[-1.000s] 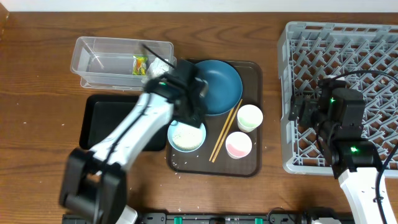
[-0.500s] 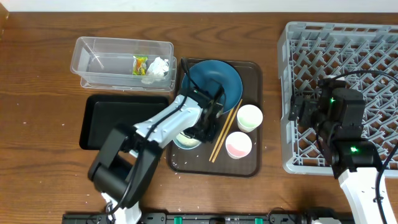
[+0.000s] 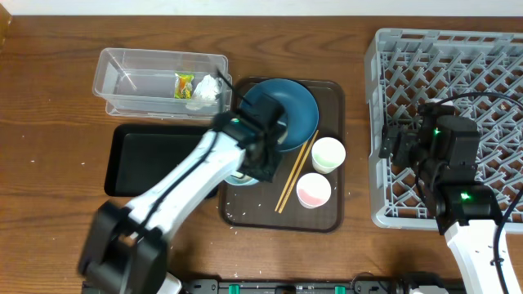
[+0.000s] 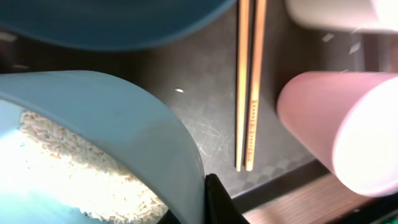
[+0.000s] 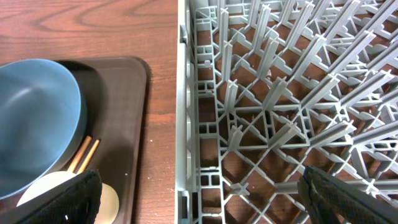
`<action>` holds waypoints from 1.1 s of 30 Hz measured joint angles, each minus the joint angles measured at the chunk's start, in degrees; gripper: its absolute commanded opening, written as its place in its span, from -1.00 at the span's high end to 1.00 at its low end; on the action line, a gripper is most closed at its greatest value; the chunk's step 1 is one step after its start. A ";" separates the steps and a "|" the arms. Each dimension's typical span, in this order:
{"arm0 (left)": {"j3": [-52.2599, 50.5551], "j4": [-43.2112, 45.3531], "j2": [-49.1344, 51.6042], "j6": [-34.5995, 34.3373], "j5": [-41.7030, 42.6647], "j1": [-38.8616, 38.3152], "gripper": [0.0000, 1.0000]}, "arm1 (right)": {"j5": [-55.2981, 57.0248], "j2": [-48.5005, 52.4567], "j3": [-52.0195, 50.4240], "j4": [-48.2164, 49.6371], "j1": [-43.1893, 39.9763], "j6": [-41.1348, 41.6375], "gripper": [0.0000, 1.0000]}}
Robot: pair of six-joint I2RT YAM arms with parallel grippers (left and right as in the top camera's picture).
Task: Sort waste into correct bins and load items into the dishwasher rack
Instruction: 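Grasp the white rice bowl with the left gripper and lift it, then tip the rice bowl over the black tray with the left gripper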
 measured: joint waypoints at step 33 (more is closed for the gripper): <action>-18.67 0.61 -0.42 19.08 69.18 61.07 0.88 | 0.00 0.00 0.00 0.20 0.00 0.00 -0.98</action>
